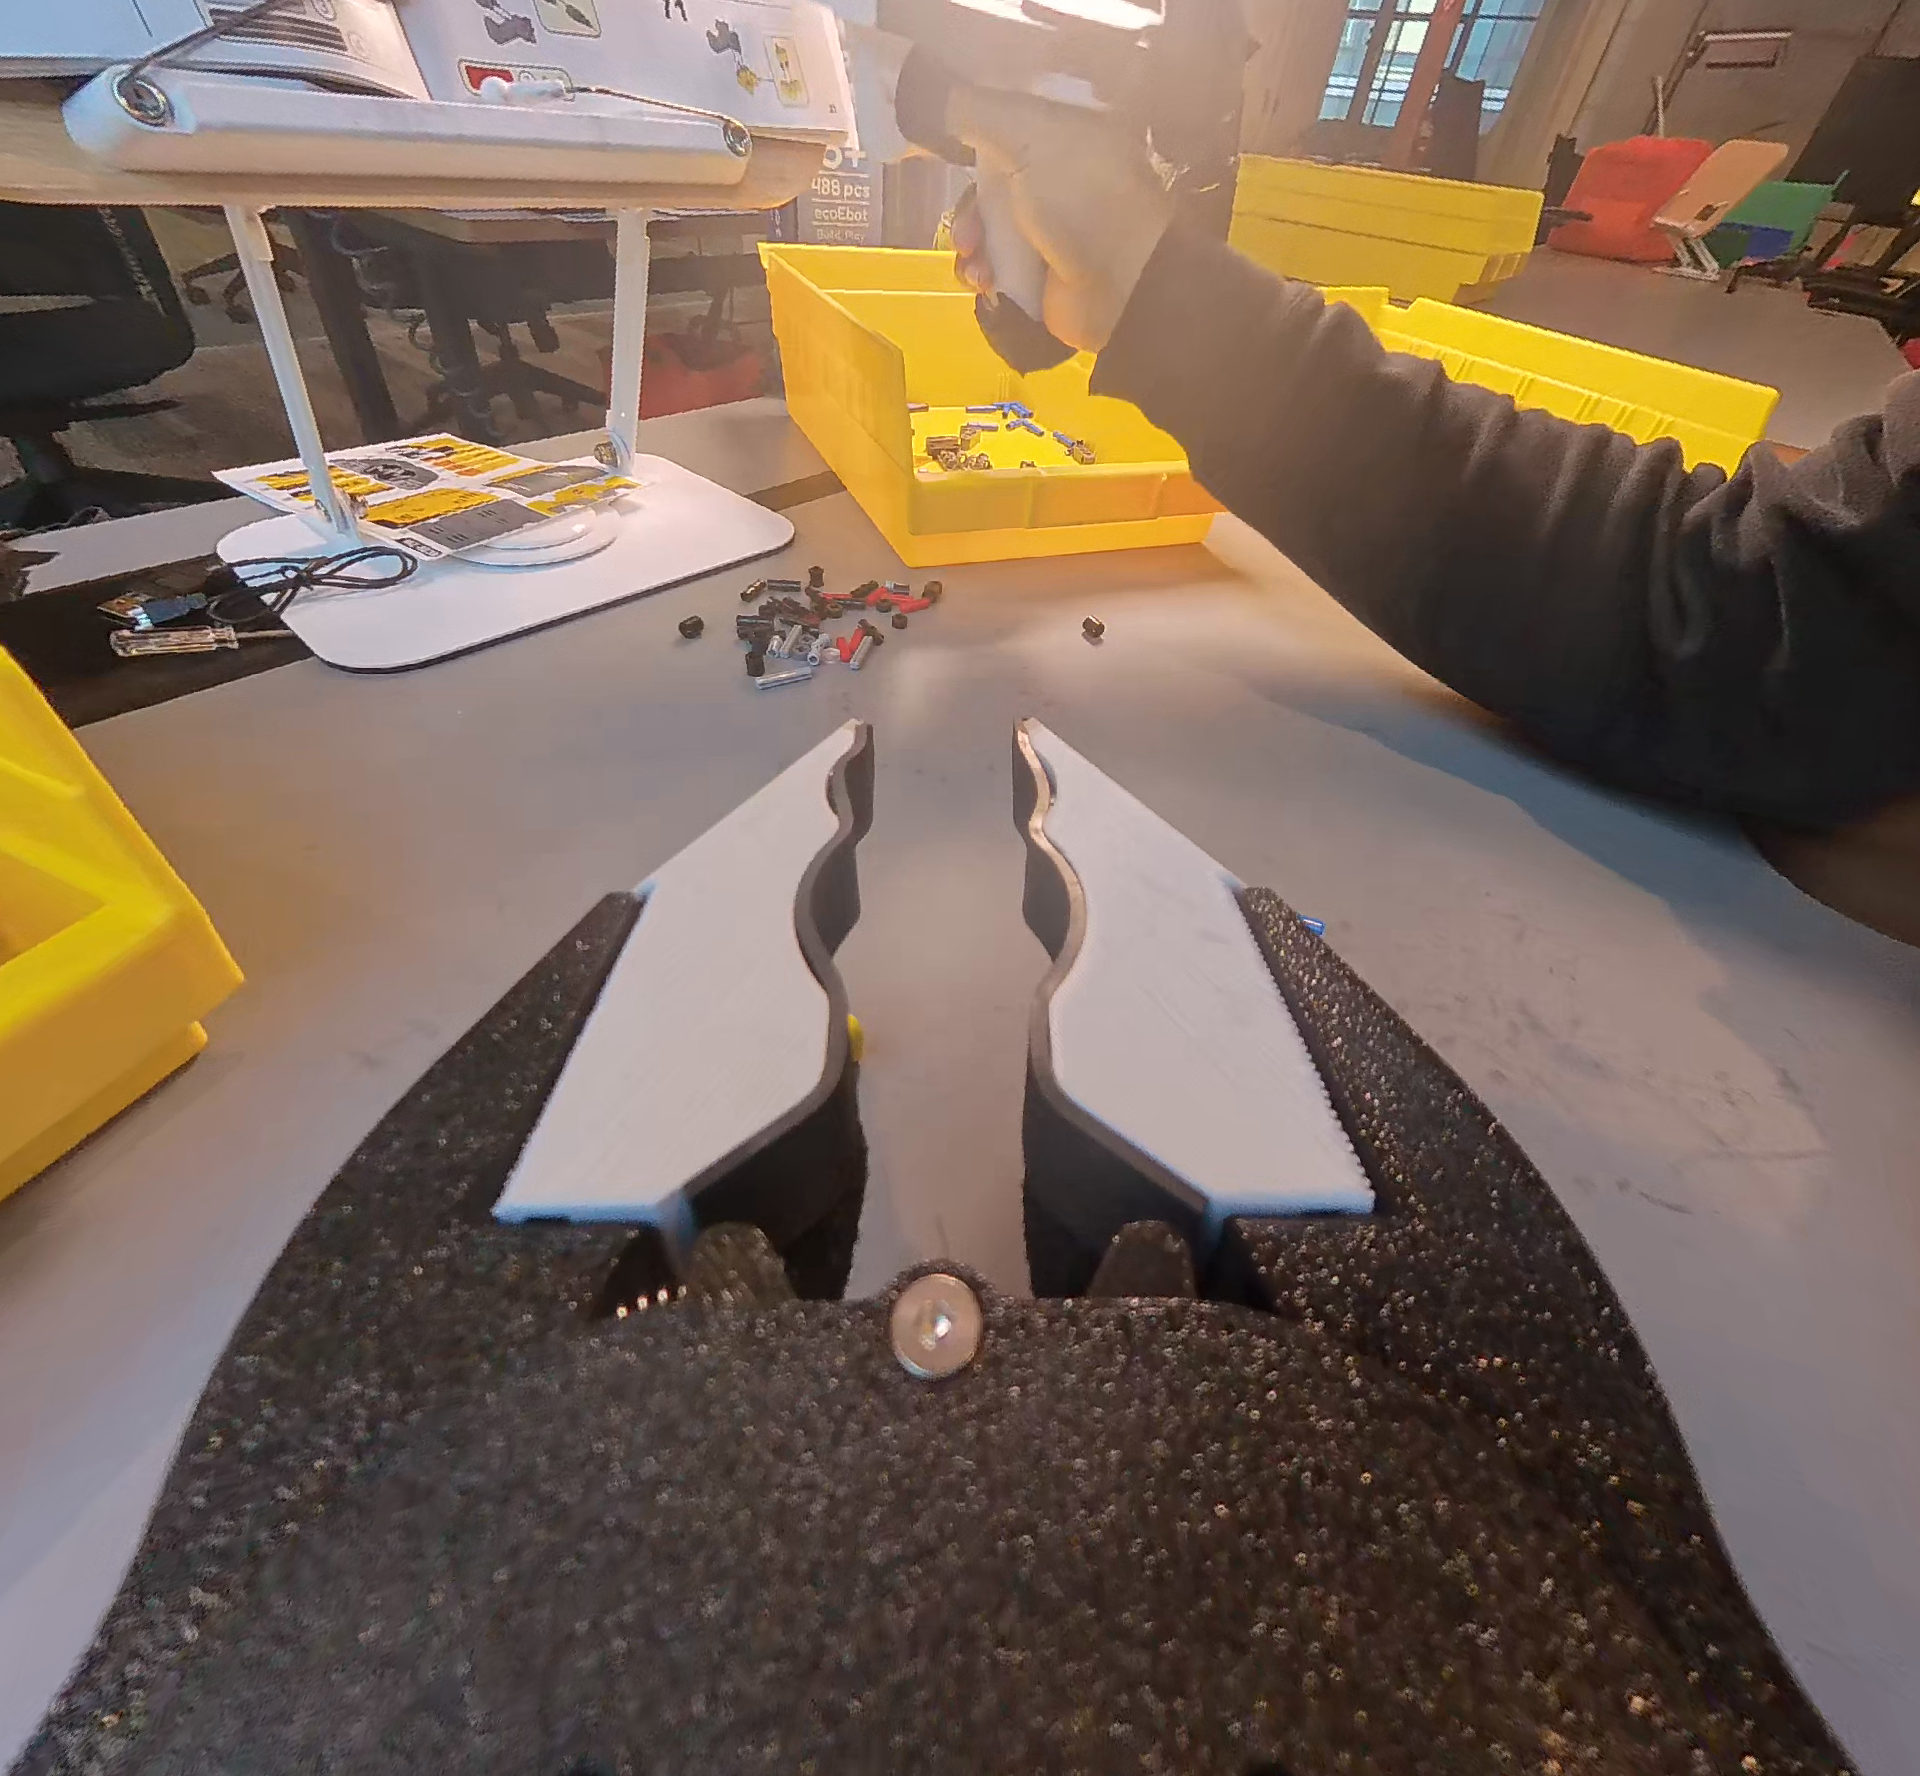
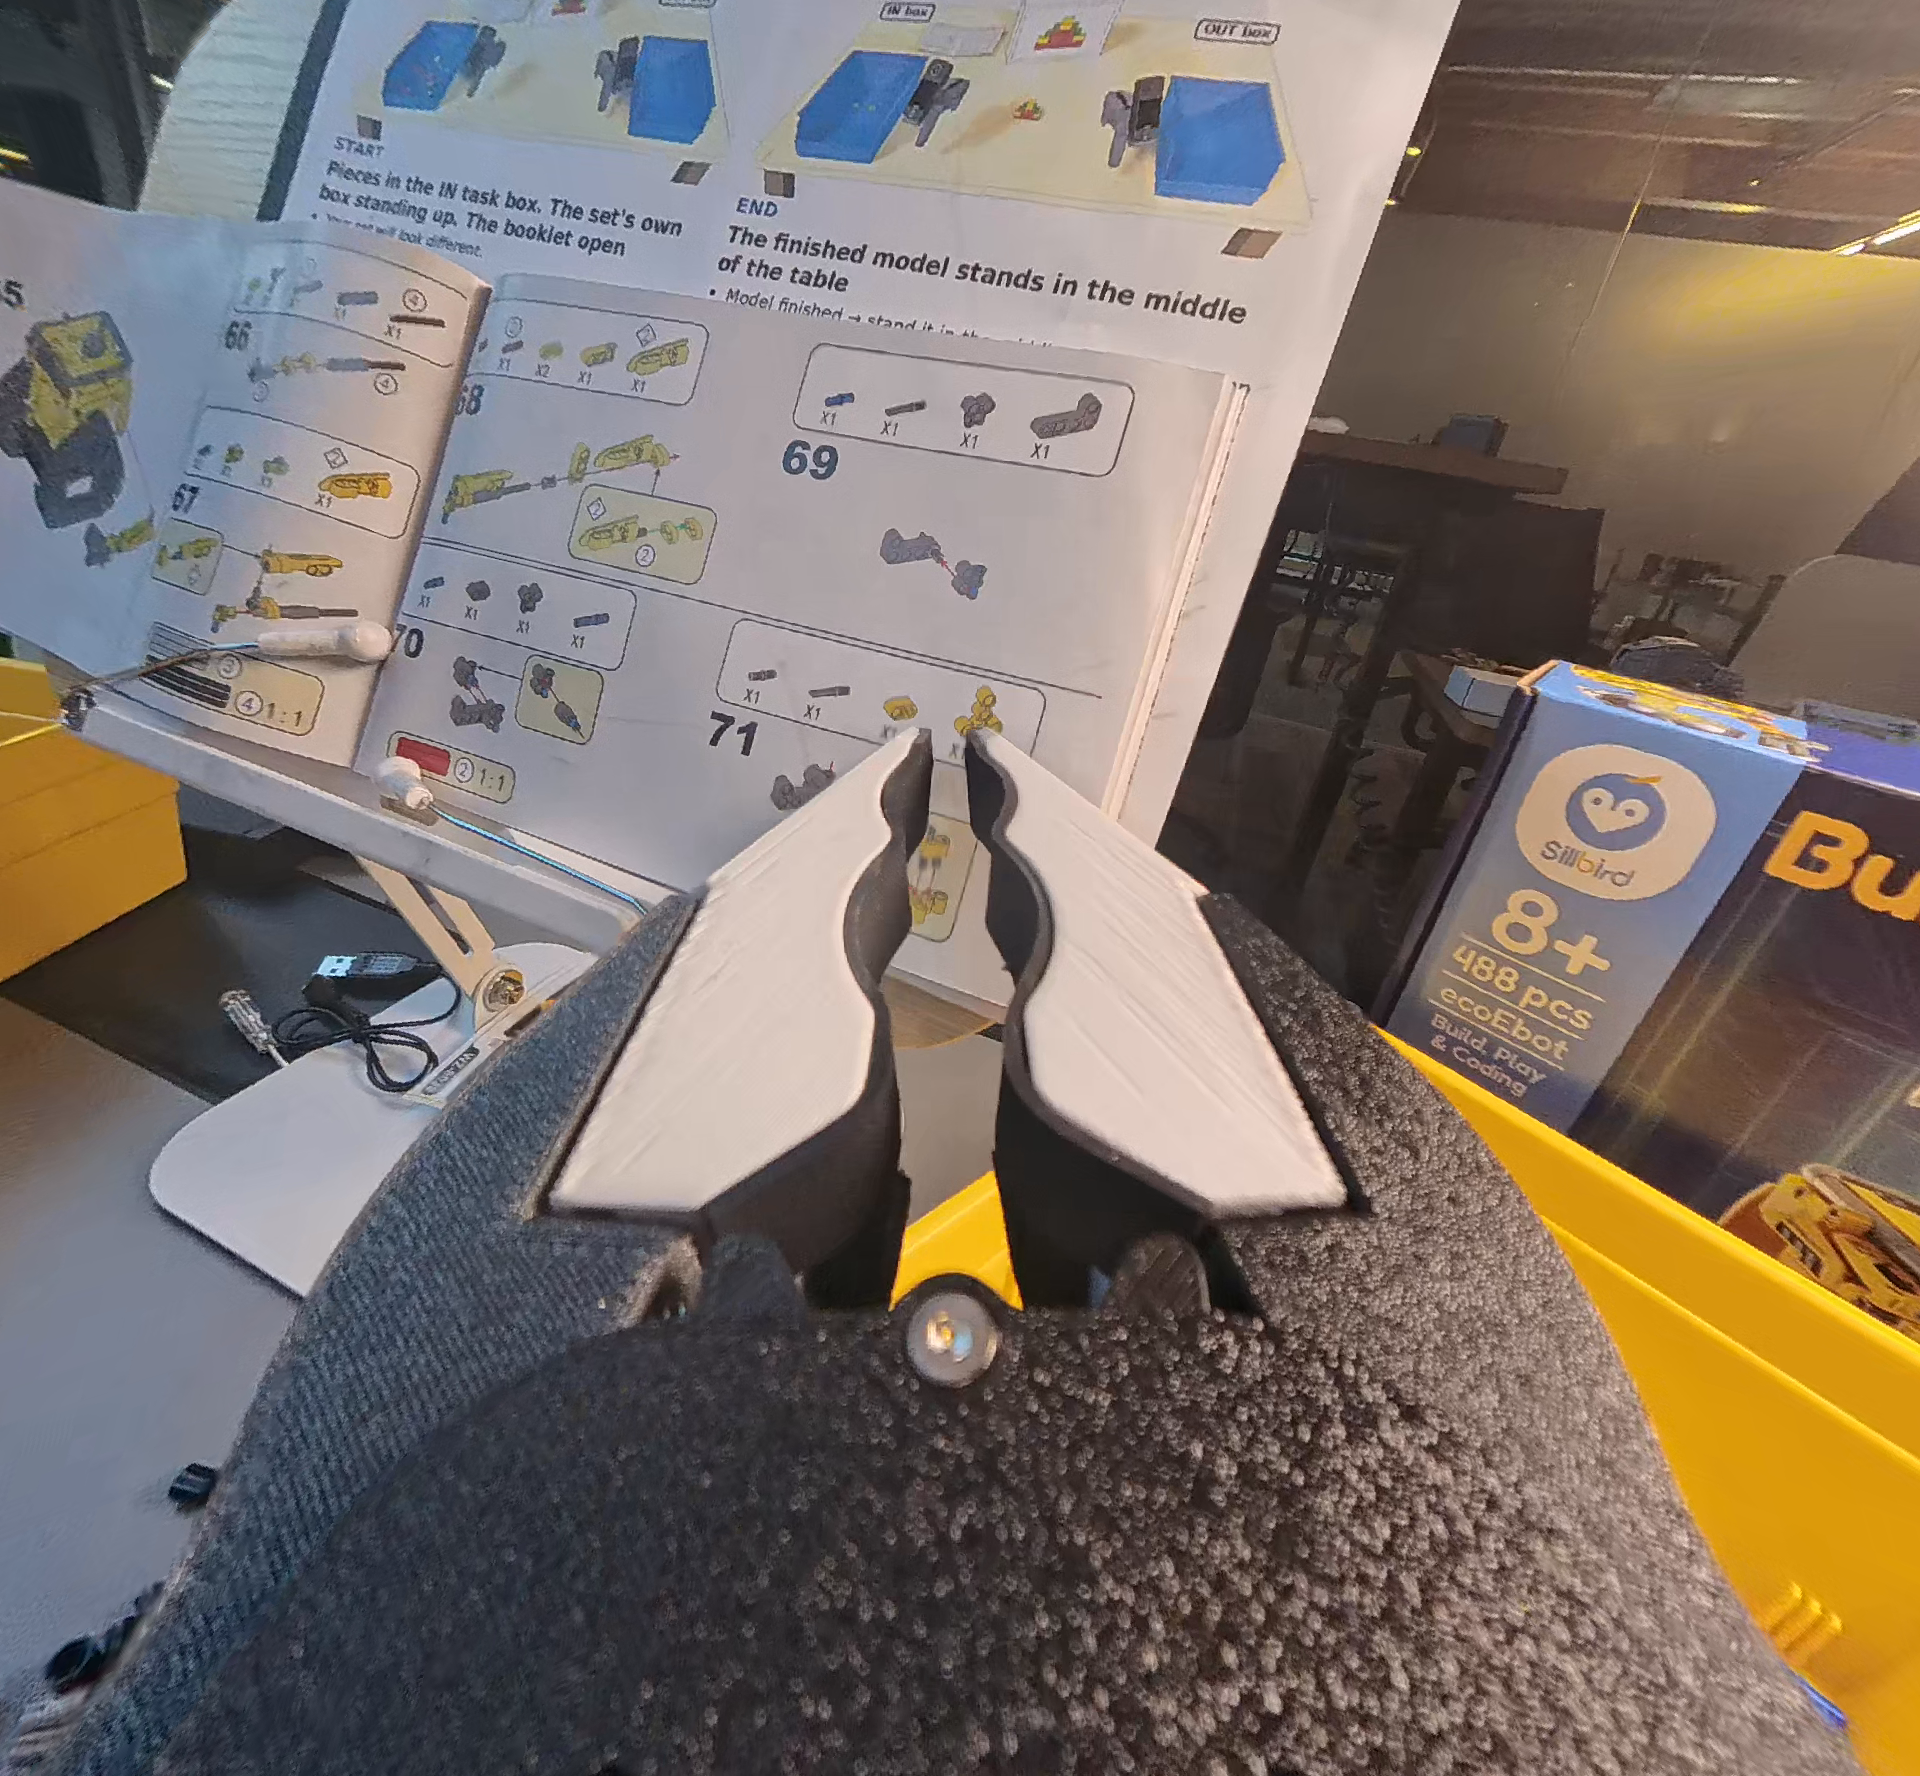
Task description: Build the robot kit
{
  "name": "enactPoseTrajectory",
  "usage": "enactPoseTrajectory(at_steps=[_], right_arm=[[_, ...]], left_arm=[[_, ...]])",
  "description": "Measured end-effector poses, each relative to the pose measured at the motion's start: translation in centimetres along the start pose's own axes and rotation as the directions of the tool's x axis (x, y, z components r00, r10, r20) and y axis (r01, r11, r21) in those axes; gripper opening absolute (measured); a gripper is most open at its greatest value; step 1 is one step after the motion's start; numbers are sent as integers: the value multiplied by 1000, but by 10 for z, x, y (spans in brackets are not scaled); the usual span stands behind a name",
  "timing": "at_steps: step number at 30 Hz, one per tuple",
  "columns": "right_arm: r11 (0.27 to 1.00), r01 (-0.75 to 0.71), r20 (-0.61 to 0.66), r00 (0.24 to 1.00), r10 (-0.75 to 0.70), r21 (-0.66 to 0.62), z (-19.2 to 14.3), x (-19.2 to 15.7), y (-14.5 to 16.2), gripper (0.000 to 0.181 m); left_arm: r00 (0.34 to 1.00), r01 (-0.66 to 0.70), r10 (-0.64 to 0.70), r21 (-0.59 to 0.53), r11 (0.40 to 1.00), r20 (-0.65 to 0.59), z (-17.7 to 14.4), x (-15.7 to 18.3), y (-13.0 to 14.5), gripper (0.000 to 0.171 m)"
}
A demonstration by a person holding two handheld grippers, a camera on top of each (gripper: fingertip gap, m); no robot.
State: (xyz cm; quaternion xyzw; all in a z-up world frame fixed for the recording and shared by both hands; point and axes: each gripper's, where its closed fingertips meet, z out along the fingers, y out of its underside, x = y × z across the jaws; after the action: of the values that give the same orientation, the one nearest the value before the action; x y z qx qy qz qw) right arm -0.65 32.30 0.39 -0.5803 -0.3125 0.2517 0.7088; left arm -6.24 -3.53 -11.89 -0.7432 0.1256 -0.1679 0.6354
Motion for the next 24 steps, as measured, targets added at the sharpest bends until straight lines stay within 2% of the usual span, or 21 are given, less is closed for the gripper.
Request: enactPoseTrajectory(at_steps=[3,7,10,12,14,16,19,21,24], right_arm=[[997,-45,35,998,43,63,-9,-8,-27,6],[981,-97,169,983,68,171,-32,-41,-86,7],[981,-90,284,958,38,171,-55,-72,-116,8],[984,-98,366,930,38,148,-79,-93,-125,10],[989,-99,422,905,45,106,-107,-108,-119,11],[997,-71,452,891,43,45,-136,-118,-99,12],[997,-13,470,881,44,-70,-175,-125,-58,13],[992,6,474,879,57,-130,-200,-124,-37,14],[984,13,485,871,75,-176,-235,-122,-22,13]], left_arm=[[1000,-3,3,-10,1000,5,1,-1,1,25],[1000,-11,11,-17,1000,22,3,-4,2,25],[999,-32,33,-19,999,28,2,-2,2,24],[998,-53,53,-23,998,23,1,1,2,24],[997,-72,72,-11,997,15,-1,6,-5,23],[995,-103,103,10,995,14,-9,9,-22,23],[970,-214,205,59,975,127,-48,-10,-78,23],[935,-254,251,-18,967,251,-91,-48,-106,28],[875,-176,242,-190,966,420,-169,-127,-119,28]])
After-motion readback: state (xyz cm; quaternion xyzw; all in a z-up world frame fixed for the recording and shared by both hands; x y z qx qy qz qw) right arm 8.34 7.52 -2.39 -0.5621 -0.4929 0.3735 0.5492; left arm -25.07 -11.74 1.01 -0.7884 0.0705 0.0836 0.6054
